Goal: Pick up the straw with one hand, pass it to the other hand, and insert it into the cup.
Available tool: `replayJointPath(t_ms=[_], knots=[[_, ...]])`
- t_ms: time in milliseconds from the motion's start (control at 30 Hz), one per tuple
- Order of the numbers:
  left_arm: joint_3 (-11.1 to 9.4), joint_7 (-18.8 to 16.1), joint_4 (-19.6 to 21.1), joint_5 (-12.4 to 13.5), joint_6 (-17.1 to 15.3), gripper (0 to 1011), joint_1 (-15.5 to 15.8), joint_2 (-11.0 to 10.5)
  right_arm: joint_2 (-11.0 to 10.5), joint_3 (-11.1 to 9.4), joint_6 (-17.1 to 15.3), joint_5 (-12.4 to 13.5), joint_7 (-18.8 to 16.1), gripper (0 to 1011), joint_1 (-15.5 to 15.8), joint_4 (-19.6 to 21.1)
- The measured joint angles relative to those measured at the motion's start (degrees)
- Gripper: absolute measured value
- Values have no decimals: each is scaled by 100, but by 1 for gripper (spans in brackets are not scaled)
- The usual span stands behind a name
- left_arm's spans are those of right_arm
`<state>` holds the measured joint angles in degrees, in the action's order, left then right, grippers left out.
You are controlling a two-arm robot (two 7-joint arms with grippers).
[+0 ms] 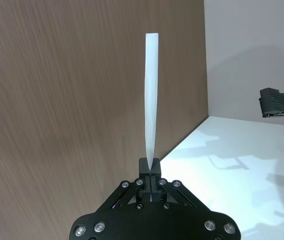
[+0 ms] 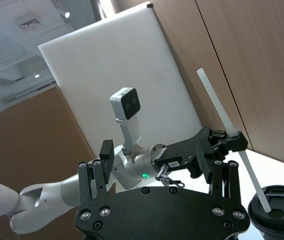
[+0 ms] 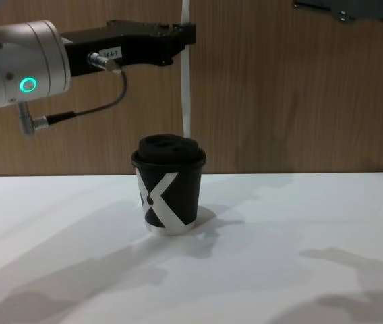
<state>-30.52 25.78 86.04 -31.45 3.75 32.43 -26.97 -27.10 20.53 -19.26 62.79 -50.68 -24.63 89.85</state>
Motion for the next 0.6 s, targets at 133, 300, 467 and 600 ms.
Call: replayJointPath(t_ms=[133,300,467,600], knots=[[-2,-37,-13,70,-11,8,3,12,0,0,0,0,0,1001,0,0],[7,-88,-30,150,-19,7,-2,23,0,0,0,0,0,1001,0,0],[39,-115,-70,182,-19,7,-14,45,0,0,0,0,0,1001,0,0],[68,-119,-124,184,-12,8,-18,76,0,0,0,0,0,1001,0,0]])
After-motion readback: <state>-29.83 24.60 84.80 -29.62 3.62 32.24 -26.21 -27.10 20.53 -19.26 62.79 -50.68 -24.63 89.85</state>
